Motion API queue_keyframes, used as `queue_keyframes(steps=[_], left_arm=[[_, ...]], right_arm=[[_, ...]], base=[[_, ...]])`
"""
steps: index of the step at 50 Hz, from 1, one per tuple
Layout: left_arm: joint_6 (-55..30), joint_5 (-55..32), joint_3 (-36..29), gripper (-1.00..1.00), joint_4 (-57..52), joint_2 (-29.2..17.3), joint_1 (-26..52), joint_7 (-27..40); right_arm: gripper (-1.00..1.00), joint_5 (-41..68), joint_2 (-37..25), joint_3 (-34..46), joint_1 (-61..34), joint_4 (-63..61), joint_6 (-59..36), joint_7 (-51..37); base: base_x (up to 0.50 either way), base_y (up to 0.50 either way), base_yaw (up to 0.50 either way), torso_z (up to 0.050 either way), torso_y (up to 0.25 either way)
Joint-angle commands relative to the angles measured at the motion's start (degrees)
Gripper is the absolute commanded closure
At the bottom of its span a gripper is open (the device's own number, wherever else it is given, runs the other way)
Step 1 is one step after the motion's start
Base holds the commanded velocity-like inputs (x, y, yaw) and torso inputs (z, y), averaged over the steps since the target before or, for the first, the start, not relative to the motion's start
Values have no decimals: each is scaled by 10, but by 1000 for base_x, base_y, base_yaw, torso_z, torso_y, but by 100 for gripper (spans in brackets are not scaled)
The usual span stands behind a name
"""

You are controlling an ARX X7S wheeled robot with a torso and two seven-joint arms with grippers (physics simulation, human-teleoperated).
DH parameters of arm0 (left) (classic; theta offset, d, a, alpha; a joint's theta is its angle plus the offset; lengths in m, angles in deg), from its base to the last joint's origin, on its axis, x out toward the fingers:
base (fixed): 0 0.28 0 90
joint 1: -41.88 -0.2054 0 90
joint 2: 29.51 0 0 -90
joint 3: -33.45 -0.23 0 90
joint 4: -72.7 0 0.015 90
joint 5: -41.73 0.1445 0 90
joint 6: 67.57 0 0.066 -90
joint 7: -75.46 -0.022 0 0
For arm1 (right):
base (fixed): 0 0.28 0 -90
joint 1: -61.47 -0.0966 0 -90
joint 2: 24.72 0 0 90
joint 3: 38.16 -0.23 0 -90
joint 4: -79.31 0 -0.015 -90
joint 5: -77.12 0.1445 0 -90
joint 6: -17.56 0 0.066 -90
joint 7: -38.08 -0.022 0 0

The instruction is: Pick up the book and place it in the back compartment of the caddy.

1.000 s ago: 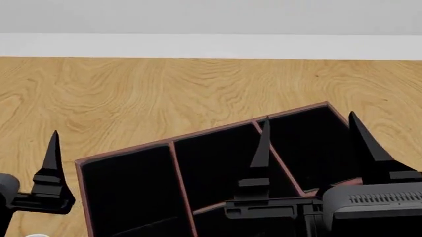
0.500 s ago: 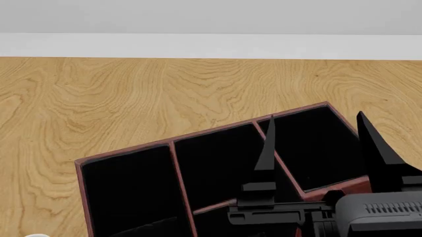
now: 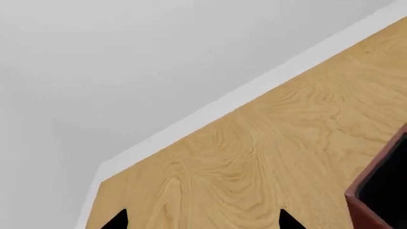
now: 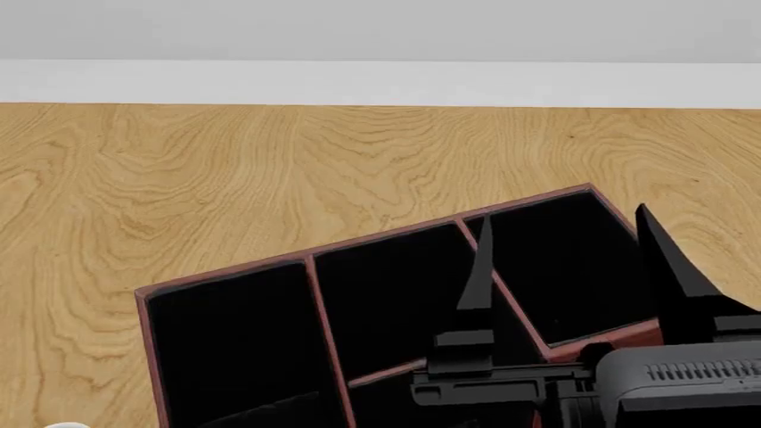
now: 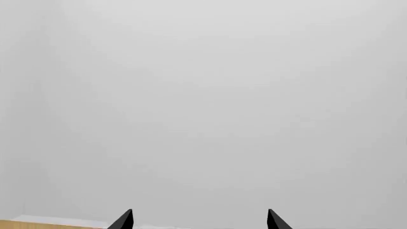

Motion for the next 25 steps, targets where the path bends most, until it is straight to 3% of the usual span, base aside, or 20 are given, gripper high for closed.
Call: queue_keyframes(steps=[1,8,14,25], left_arm=[[31,53,-182,-100,87,-90,109,-110],[78,150,-311,-100,133,-96,187,-187],[132,242,-404,-100,208,-64,261,-250],[249,341,-505,-100,347,-6,322,-325]], right_arm=[[-100,-15,-6,14,0,25,16,1],[-100,-27,-7,27,-3,57,38,8],[-100,-28,-12,32,-7,49,38,9],[-100,-28,-22,43,-54,11,-37,-16]], base=[[0,0,0,0,0],[0,0,0,0,0],[0,0,0,0,0],[0,0,0,0,0]])
